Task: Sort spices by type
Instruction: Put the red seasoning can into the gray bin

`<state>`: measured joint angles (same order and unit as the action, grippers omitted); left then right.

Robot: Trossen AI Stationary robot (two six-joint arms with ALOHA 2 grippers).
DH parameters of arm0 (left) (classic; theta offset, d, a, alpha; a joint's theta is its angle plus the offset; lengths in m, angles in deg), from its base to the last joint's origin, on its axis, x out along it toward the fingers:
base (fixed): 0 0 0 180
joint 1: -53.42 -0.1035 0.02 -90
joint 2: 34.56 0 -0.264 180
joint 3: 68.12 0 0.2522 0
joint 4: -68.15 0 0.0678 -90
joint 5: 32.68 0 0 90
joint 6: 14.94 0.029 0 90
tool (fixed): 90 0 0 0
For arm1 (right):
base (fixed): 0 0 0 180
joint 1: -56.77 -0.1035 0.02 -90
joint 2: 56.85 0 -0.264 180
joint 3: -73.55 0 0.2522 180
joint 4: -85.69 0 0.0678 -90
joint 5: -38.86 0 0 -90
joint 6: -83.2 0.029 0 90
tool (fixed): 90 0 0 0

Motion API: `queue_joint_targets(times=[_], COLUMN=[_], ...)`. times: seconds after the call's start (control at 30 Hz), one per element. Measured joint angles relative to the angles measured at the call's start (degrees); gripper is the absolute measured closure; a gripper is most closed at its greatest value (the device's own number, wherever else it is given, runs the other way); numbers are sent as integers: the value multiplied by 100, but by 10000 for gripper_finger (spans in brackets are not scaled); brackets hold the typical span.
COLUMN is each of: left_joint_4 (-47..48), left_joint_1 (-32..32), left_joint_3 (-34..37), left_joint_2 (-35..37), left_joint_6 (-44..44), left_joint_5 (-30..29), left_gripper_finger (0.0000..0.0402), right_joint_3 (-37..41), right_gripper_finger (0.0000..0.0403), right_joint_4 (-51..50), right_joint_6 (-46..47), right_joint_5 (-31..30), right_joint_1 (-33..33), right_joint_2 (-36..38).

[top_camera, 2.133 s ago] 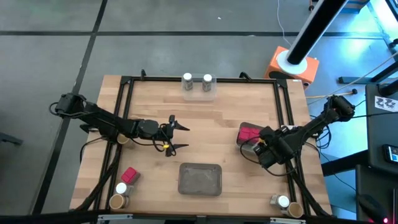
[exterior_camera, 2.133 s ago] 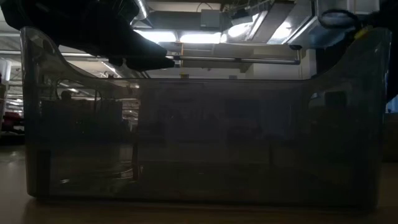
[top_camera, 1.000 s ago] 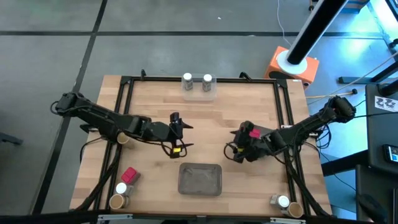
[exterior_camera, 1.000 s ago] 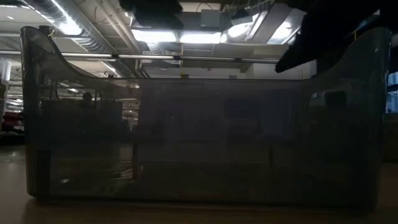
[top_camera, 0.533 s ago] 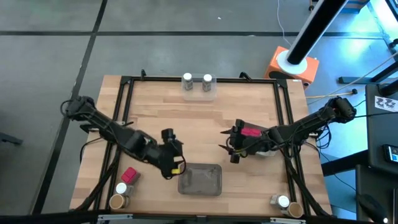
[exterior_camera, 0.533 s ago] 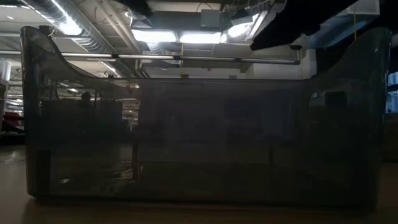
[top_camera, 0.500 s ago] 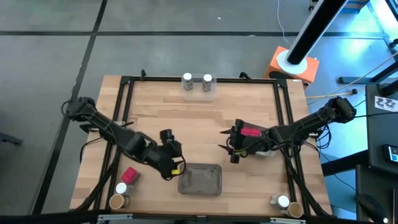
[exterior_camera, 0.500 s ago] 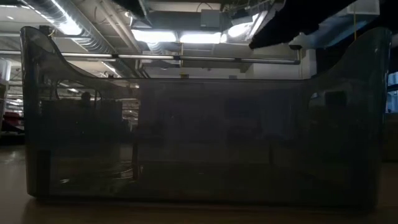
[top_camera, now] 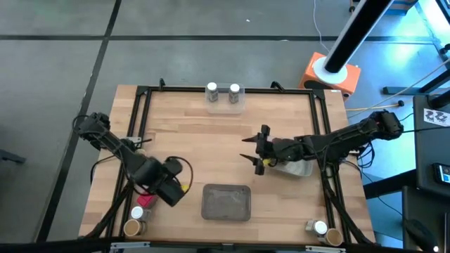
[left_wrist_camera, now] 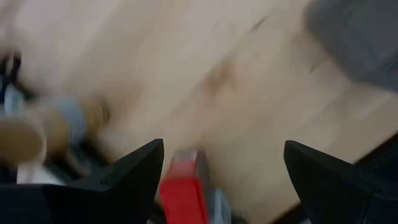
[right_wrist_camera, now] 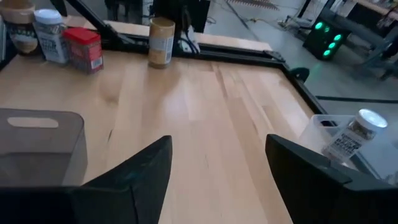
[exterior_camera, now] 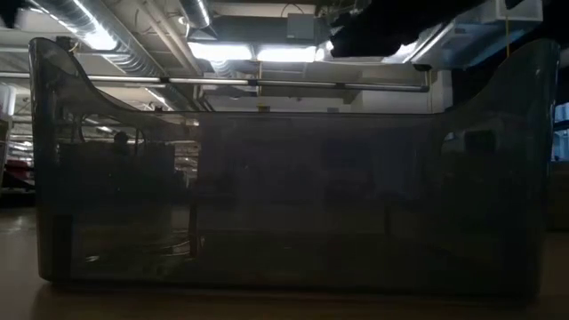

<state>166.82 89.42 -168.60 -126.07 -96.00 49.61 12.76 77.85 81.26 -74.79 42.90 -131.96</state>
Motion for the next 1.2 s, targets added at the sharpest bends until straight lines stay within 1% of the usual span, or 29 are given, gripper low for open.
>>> queue_joint_targets(times=[0.1, 0.17, 0.3, 0.53, 0.67, 0.8, 0.97, 1.2], left_joint_4=[152, 312, 520, 511, 496, 265, -369, -496], left_joint_1=[196, 295, 494, 1035, 1312, 1411, 1407, 1407], left_joint_3=[0, 0, 4, 5, 235, 585, 967, 1386], left_joint_2=[0, 0, 0, 0, 9, 9, 9, 9], left_joint_6=[-506, -784, -1255, -1878, -2175, -2201, -2012, -1900], left_joint_5=[345, 463, 477, 477, 486, 598, 627, 842], left_gripper_finger=[86, 86, 86, 86, 86, 86, 86, 86], right_joint_3=[0, 0, 0, 0, 0, 0, 0, -2], right_gripper_finger=[143, 143, 143, 143, 143, 143, 143, 143], right_joint_4=[-260, -503, -767, -774, -774, -758, -694, -693], right_joint_6=[11, 9, 190, 425, 460, 460, 451, 448], right_joint_5=[141, 170, 237, 382, 382, 382, 382, 382], right_joint_1=[57, 44, 35, 35, 35, 39, 42, 42], right_joint_2=[0, 0, 0, 0, 0, 0, 0, 0])
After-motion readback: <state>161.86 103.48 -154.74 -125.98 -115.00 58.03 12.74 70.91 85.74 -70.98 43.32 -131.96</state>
